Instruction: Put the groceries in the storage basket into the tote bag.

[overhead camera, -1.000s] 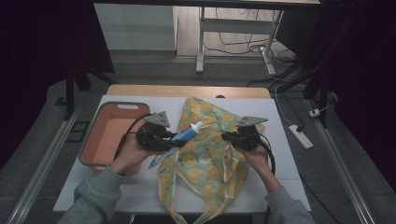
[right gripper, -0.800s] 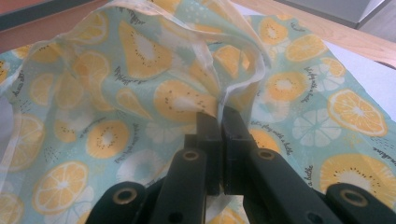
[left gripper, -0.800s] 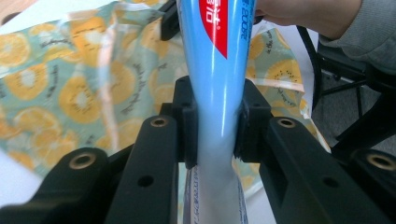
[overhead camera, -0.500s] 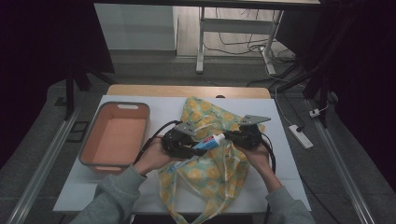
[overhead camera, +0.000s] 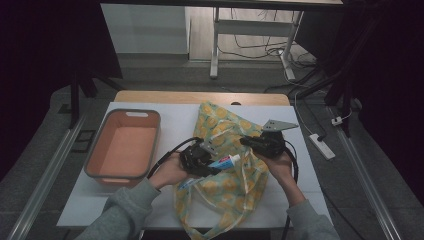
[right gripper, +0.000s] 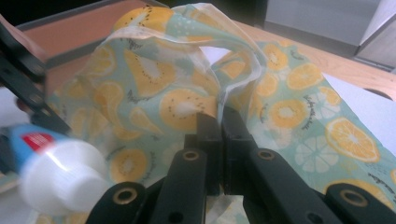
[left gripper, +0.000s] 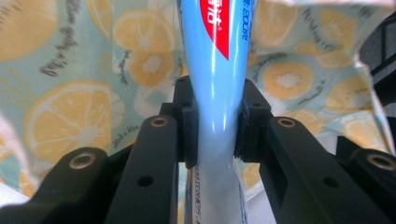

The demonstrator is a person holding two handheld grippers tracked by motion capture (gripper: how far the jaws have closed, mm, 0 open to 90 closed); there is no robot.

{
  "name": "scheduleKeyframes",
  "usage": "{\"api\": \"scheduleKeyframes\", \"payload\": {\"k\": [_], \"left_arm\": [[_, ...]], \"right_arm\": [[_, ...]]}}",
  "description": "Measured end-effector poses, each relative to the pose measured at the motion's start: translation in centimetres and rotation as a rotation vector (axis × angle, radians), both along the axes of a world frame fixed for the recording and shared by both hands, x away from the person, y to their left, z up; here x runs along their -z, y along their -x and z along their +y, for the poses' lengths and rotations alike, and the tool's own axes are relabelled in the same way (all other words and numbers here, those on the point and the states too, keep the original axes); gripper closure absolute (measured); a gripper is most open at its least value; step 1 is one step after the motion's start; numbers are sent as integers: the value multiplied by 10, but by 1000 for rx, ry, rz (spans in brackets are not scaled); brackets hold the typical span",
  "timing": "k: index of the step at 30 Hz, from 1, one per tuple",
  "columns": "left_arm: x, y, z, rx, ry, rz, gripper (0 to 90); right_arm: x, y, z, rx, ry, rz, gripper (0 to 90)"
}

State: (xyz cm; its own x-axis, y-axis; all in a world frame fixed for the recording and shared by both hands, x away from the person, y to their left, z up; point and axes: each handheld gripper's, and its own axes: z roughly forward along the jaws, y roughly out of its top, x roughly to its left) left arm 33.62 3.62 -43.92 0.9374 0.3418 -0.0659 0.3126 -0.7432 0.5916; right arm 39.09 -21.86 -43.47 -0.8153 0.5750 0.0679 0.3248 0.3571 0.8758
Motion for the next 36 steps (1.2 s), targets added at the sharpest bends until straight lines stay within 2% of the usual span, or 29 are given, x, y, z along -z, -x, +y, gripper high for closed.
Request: {"api": "scheduleKeyframes", "payload": {"k": [8,10,16,21,23,25,28,31,36], "left_arm": [[11,-6,-11,-38,-64,9,726],[13,-9,-15,-45,-65,19,726],[9,-12,-25,-69,-52,-30,725],[8,-15,-37,-76,-58,-41,724],[13,-18,-43,-77,-68,-33,724],[19,-21,-48,-83,-86,-40,723],[27,-24,-56,-90,-106,-68,723],[30,-26,-61,-93,-98,-83,723],[30,-29,-64,-96,-81,-75,719]], "right_arm": [[-8,6,3,-19,-38,-14,877],[-10,8,5,-27,-42,-21,877],[-14,13,11,-47,-47,-30,877],[-15,14,12,-53,-58,-27,877],[-16,14,12,-52,-69,-25,877],[-16,14,11,-52,-74,-25,877],[-16,15,11,-57,-88,-17,877],[-16,15,12,-56,-88,-18,877],[-15,14,10,-50,-92,-15,877]]}}
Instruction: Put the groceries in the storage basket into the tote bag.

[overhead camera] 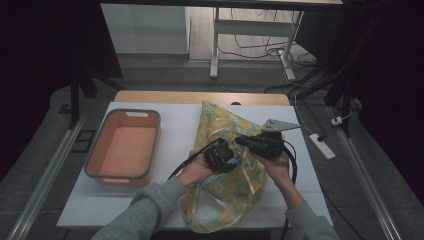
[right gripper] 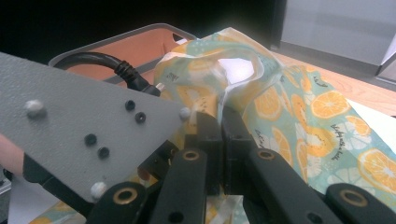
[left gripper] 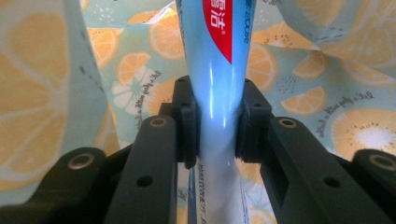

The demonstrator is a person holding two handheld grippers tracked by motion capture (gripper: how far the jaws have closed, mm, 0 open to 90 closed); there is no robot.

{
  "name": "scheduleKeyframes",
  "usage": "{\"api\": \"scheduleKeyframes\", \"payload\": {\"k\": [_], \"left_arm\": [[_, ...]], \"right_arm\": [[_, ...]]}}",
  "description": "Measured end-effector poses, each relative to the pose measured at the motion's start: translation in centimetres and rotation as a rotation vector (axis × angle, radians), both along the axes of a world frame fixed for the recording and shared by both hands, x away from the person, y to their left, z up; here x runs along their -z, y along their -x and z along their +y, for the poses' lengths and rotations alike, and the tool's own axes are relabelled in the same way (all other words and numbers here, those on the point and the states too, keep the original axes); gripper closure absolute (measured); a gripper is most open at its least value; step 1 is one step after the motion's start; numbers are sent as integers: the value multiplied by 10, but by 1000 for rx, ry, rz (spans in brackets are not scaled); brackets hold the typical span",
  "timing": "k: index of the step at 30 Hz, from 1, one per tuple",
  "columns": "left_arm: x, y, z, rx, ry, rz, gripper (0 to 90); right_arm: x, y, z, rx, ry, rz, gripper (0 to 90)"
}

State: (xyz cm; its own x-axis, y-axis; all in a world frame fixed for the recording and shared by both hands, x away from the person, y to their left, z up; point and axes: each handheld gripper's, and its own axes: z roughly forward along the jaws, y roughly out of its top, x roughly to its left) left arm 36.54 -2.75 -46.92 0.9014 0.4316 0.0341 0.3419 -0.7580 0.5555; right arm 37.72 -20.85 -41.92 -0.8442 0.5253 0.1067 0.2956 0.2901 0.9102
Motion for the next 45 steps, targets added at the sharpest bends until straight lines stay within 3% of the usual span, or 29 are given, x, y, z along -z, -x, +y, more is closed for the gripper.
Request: {"api": "scheduleKeyframes", "payload": {"k": [4,9,12,13,21,27,34,42,44,45], "left_arm": [[7,-7,-3,-27,-7,16,712],[18,-10,-7,-29,-63,20,697],[16,-8,-2,-28,-35,25,577],[12,-6,2,-31,-21,15,484],[-24,23,60,-50,107,-27,410],[-31,45,108,-104,196,-38,391],[-24,53,143,-157,212,-32,379],[-16,47,156,-182,204,-8,368],[-14,46,158,-189,203,-5,367],[-13,45,159,-193,202,-1,367]], "right_arm": [[2,-2,-1,15,11,6,877],[6,-5,-2,28,34,13,877],[9,-7,-5,38,35,24,877],[10,-8,-7,43,33,30,876],[12,-8,-8,43,41,41,876],[18,2,-1,6,73,61,875],[27,25,8,-53,88,106,874],[41,59,13,-114,126,133,861],[44,64,14,-120,157,112,809],[45,65,14,-120,170,103,741]]}}
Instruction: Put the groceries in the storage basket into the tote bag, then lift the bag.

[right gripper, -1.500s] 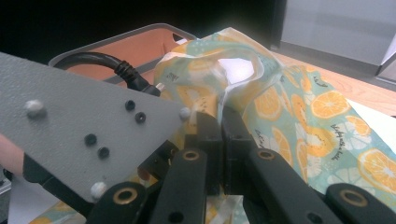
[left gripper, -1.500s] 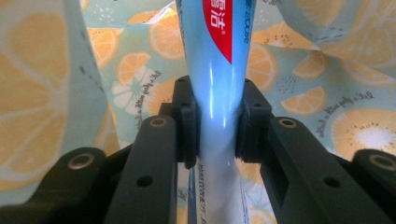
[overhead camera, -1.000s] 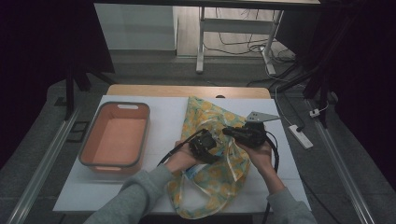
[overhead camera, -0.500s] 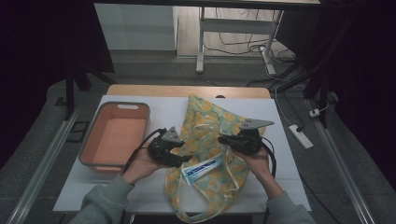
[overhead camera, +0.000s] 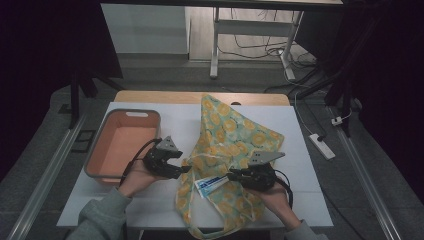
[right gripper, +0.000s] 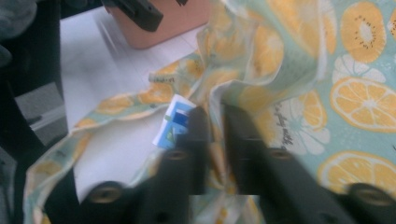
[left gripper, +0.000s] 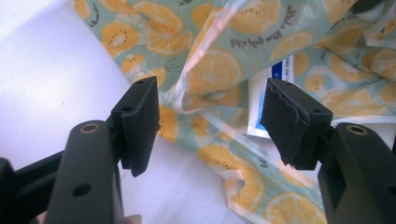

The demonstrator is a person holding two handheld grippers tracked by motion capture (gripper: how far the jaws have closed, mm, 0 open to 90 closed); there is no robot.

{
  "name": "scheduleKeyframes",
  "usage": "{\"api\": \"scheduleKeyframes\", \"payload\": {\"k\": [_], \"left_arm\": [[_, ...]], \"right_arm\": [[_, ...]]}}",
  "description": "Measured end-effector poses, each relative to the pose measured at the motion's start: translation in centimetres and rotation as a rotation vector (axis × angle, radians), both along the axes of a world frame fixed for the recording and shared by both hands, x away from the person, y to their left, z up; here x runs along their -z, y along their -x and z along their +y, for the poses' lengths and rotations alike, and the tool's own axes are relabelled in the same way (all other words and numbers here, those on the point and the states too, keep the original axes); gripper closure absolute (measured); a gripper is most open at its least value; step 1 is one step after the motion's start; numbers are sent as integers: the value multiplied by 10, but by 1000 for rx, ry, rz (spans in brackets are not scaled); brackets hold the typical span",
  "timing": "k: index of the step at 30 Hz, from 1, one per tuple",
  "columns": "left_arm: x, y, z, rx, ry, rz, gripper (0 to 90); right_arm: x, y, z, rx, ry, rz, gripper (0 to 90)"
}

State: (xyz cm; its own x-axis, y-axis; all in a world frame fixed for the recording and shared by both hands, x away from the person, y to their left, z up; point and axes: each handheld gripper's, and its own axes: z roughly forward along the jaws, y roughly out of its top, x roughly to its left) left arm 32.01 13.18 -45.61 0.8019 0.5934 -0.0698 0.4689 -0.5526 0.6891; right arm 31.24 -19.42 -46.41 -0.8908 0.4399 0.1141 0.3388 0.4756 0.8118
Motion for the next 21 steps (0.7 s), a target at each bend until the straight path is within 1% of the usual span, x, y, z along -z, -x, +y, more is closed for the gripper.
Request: {"api": "scheduleKeyframes", "payload": {"k": [1,2,4,6,8,10,13,16,21], "left_arm": [[1,0,0,-6,-2,5,362],[1,-1,1,-8,-4,6,358],[2,-1,1,-12,-8,11,350],[4,-1,1,-17,-19,10,341],[6,-1,0,-25,-34,11,332],[8,-2,0,-30,-33,21,327],[10,-5,0,-41,-35,35,320],[11,-7,0,-50,-37,44,317],[14,-12,-5,-62,-45,61,306]], "right_arm": [[1,1,0,8,3,-6,668],[1,1,-1,24,1,-15,574],[-3,3,-3,67,-21,-42,429],[-10,8,-8,88,-39,-76,374],[-17,12,-13,105,-45,-98,350],[-23,19,-19,131,-50,-122,328],[-29,29,-29,148,-48,-132,324],[-28,36,-40,175,-31,-118,323],[-17,48,-55,229,-6,-90,308]]}}
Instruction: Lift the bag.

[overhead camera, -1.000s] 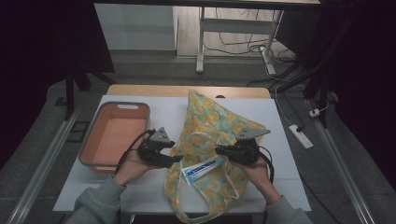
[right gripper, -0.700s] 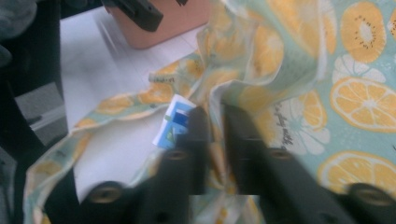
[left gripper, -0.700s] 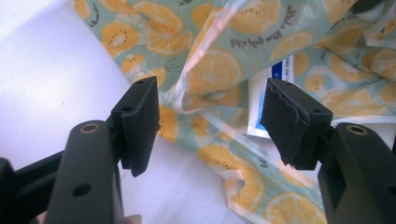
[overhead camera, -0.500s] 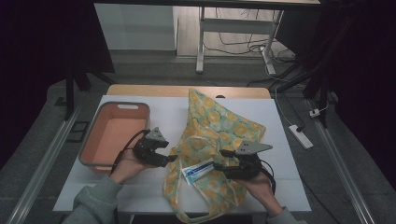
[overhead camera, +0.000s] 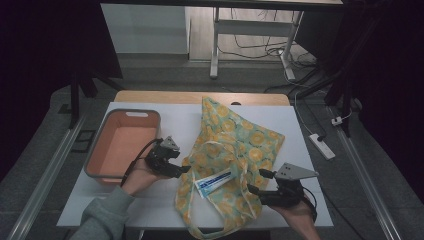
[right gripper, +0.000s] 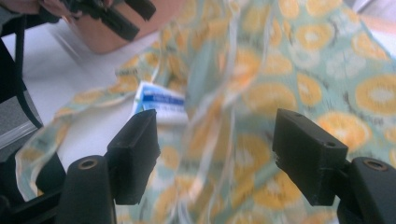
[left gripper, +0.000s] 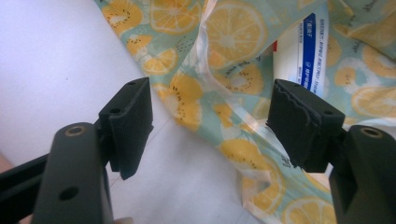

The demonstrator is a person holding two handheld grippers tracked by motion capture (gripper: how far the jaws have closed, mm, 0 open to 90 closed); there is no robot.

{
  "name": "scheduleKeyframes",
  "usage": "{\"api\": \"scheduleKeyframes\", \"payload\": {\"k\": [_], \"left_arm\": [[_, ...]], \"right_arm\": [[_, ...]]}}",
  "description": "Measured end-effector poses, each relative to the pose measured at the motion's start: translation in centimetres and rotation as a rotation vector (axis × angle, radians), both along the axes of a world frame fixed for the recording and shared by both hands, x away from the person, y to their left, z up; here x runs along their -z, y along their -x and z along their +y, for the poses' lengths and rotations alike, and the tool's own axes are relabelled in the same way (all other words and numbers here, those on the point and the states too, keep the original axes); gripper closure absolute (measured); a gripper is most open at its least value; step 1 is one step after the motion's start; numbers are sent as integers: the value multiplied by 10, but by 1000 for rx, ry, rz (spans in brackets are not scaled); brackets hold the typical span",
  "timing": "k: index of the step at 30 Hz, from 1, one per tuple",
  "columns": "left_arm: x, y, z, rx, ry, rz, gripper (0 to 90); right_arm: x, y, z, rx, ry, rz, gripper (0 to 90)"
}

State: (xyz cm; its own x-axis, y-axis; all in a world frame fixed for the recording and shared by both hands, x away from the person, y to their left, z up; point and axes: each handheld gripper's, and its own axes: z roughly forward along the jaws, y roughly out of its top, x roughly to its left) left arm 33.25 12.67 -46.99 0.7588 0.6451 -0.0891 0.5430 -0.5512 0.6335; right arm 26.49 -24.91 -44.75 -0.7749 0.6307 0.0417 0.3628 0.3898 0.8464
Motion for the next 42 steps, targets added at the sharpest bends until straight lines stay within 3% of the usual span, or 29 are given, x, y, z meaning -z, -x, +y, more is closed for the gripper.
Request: {"api": "scheduleKeyframes", "payload": {"k": [9,15,20,24,26,28,29,32,33,36,37,38,40,41,42], "left_arm": [[4,-11,-18,-30,-44,13,301],[8,-19,-32,-47,-82,33,327],[15,-21,-41,-63,-140,84,567],[17,-15,-40,-29,-148,121,766],[17,-12,-38,-15,-148,134,824],[16,-9,-35,5,-146,151,873],[16,-8,-33,13,-136,158,873],[15,-4,-26,31,-109,173,881],[15,-4,-24,33,-103,177,883],[14,-1,-16,43,-69,184,884],[12,0,-13,47,-58,182,885],[10,2,-11,50,-42,178,885],[4,5,-5,56,-6,168,885],[0,7,-1,63,16,160,886],[-4,9,2,68,40,148,886]], "right_arm": [[24,14,-9,16,25,65,298],[31,15,-12,22,27,84,297],[38,18,-12,35,48,122,287],[48,22,-5,60,111,171,266],[54,24,0,56,128,206,278],[63,25,9,55,198,249,335],[63,25,9,55,198,249,335],[67,28,17,31,234,273,474],[66,30,21,28,254,262,514],[64,36,27,-2,308,256,753],[64,37,28,-19,309,265,844],[63,37,29,-37,310,265,873],[60,37,28,-56,294,258,888],[49,36,24,-81,235,220,892],[49,36,24,-81,235,220,892]]}}
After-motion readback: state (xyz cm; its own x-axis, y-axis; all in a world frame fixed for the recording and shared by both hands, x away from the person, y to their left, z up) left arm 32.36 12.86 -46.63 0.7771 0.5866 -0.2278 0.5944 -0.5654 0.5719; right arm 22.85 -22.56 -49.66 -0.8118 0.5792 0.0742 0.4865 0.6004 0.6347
